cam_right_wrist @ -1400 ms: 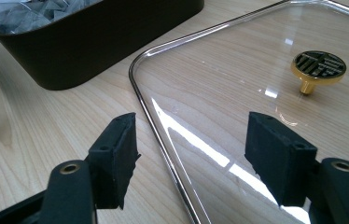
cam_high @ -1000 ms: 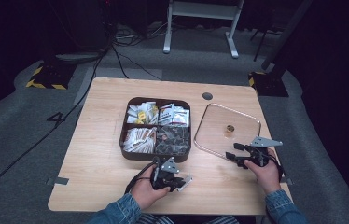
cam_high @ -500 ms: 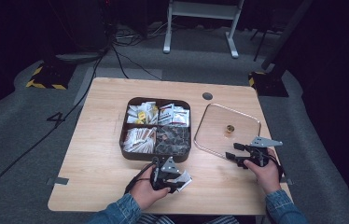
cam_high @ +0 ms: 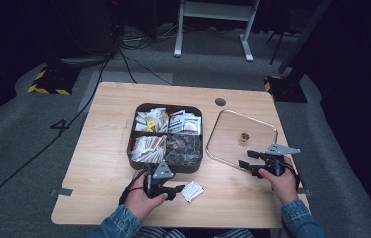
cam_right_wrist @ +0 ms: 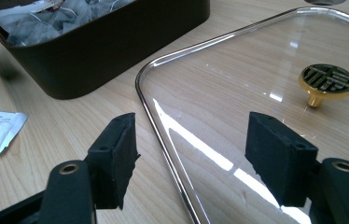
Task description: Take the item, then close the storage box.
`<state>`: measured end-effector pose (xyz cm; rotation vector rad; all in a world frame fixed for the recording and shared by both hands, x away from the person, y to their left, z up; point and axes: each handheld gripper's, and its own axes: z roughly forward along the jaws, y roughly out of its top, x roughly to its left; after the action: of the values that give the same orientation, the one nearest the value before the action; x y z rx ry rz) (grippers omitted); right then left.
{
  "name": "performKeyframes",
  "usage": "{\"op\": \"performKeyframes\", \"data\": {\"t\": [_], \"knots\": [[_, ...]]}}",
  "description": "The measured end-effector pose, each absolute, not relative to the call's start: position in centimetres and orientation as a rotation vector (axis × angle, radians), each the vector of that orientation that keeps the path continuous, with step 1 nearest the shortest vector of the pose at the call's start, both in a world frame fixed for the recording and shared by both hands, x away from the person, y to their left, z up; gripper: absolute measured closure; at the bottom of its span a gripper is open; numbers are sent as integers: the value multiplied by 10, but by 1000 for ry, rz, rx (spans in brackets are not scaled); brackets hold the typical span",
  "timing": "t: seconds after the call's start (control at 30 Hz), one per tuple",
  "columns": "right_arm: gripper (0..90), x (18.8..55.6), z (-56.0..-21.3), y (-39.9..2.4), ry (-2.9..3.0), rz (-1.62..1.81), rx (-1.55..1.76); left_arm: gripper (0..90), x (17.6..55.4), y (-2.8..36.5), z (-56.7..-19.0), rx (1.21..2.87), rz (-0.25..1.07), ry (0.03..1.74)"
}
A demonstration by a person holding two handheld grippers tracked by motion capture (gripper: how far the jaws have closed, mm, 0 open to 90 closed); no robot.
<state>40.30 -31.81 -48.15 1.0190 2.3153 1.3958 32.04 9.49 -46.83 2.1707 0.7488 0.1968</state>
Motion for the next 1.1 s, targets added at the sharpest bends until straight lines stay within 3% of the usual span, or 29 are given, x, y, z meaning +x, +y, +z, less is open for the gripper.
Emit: {"op": "performKeyframes", "data": {"t": [0.47, 1.1], "knots": [[332, 403, -473, -321, 2250, 1373, 1020, 358, 312, 120, -474, 2208, 307, 834], [255, 430, -468, -324, 2139, 1204, 1122, 336, 309, 127, -493, 2253, 283, 941]]}}
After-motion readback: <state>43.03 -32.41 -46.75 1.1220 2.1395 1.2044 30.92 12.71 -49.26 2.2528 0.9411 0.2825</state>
